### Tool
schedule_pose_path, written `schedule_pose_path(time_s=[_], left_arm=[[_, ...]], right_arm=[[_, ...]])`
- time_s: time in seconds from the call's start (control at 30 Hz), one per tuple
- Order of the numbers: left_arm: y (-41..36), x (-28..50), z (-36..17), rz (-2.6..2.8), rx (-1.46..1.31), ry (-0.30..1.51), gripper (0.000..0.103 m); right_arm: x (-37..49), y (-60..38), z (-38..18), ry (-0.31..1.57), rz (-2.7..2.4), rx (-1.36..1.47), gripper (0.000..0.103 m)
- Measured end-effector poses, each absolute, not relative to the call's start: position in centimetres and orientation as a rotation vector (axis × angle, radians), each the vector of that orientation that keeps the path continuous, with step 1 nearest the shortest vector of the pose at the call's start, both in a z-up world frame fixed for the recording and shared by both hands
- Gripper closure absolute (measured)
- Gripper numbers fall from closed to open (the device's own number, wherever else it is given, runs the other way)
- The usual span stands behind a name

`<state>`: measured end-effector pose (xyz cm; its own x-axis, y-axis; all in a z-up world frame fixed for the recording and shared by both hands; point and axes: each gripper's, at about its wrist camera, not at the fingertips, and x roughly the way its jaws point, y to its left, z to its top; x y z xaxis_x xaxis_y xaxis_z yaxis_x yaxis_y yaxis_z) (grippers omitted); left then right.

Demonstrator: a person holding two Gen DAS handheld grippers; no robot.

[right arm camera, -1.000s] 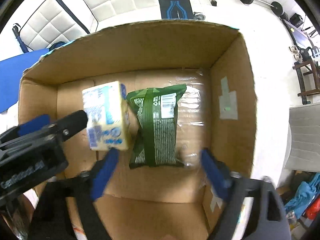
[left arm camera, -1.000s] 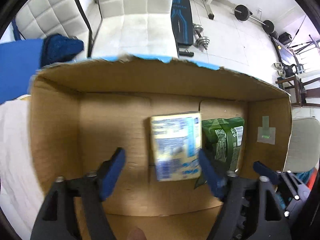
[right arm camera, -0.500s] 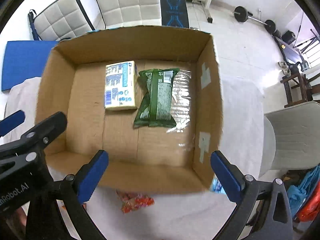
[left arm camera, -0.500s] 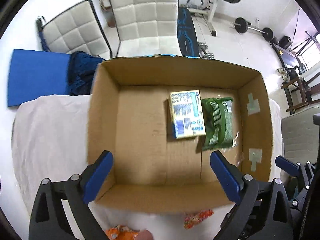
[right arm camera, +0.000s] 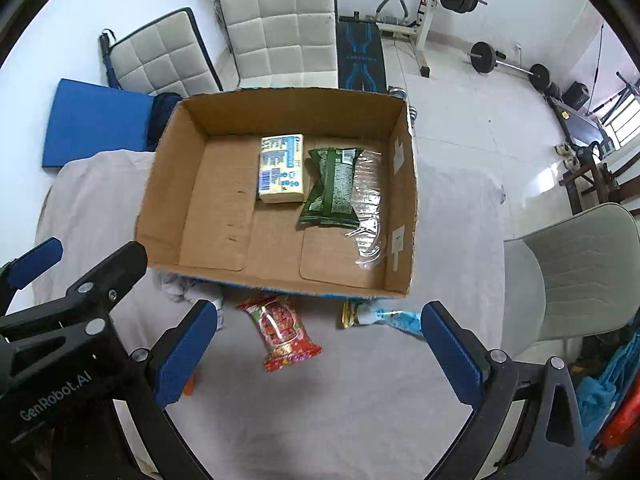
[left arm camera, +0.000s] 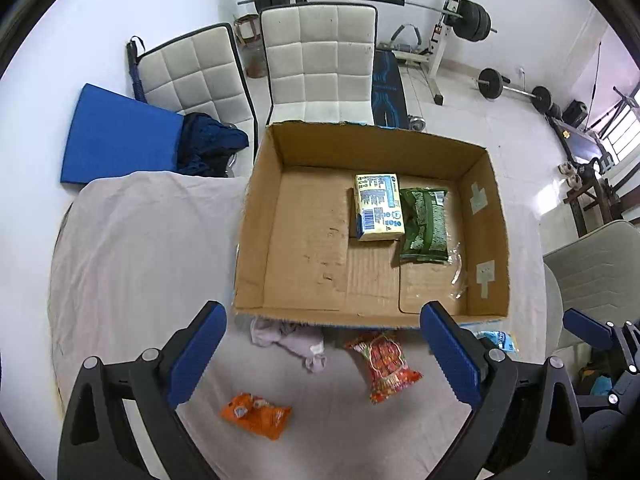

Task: Organize soft objects
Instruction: 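Withdraw both tools from the box back toward the table items, then grasp the orange bag with the left tool while the right tool grasps the red-and-green bag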

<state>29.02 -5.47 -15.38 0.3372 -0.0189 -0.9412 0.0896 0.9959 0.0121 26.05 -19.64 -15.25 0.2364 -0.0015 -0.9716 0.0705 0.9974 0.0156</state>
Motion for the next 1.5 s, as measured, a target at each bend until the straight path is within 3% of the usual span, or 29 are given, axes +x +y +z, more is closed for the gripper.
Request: schedule_pose_path(time_s=[0.23,0.43,0.7,0.77,0.83,1.1,1.17,1.23,1.3,1.5], left_arm=[[-4.6,26.9,-13.4,-0.037,0.047,1.208,0.004],[0.7,25.3,-14.8,0.049,-0.083,1.268,0.004],[9.3,19.6,-25.9,0.162,-0.5,1.525,0.004],[10.6,18.4,-29.3,0.186,-0.612,1.575,0.004],[11.5,17.6,-32.3,0.205,-0.7,1.609,0.004],[11.7,17.3,-39.5,0.239,-0.778,1.698,0.004],[11.0,17.6,-40.7,0.22,-0.777,1.714,0.004],[10.2,18.1,-41.6,0.198,-0.754,1.722,0.013],[9.2,18.5,-42.1,0.17,-0.714,1.744,0.036],[4.6,20.0,-41.0,0.11,-0.392,1.721,0.041]], right_arm=[[24.5,-19.0,-14.3,1.356,0.028,0.076,0.0],[23.9,-17.5,-19.0,1.468,0.095,0.031,0.0],[23.1,-15.8,-28.4,1.617,0.119,0.05,0.0],[23.2,-15.4,-30.4,1.639,0.113,0.05,0.006],[23.5,-15.0,-32.2,1.659,0.107,0.035,0.019],[24.0,-15.1,-37.6,1.684,0.039,0.059,0.023],[24.1,-15.1,-38.4,1.688,0.039,0.081,0.032],[23.9,-15.1,-39.1,1.7,0.007,0.056,0.046],[23.8,-15.5,-38.9,1.691,0.001,0.07,0.048],[20.9,-17.0,-38.7,1.755,-0.031,0.121,0.051]])
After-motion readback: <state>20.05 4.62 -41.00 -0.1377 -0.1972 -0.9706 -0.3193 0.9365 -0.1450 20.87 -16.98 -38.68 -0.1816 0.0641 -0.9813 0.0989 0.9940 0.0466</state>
